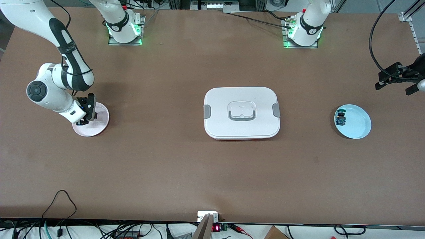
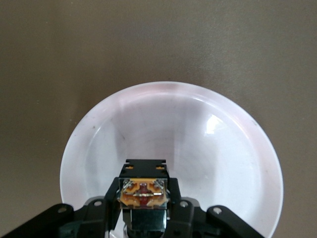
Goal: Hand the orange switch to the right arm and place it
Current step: 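Open the right gripper and lift it away from the plate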
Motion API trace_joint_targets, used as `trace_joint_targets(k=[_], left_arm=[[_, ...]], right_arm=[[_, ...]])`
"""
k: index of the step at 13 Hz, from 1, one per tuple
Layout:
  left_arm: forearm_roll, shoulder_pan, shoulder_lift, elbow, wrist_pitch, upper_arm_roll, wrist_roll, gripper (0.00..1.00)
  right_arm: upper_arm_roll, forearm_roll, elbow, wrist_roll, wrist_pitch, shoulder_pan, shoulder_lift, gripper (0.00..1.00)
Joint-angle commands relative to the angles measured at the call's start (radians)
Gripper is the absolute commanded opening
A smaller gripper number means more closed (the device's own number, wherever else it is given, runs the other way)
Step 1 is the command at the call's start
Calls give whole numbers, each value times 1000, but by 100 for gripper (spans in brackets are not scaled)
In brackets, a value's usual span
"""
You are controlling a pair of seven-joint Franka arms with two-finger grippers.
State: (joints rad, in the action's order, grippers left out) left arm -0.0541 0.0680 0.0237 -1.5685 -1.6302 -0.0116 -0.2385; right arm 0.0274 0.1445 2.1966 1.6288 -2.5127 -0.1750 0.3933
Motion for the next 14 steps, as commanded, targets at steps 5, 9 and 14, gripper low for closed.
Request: trace_joint_targets(k=[5,9,14], left_arm=[[31,-7,15,30,12,4,15,100],[30,-8,15,30,12,4,15,100],[30,-8,15,30,12,4,15,100]], right_arm=[[11,12,6,34,-52,-14,15,98],[17,-14,0,33,6,-14,-46,100],[40,-229,-176,13,265,-8,-105,100]])
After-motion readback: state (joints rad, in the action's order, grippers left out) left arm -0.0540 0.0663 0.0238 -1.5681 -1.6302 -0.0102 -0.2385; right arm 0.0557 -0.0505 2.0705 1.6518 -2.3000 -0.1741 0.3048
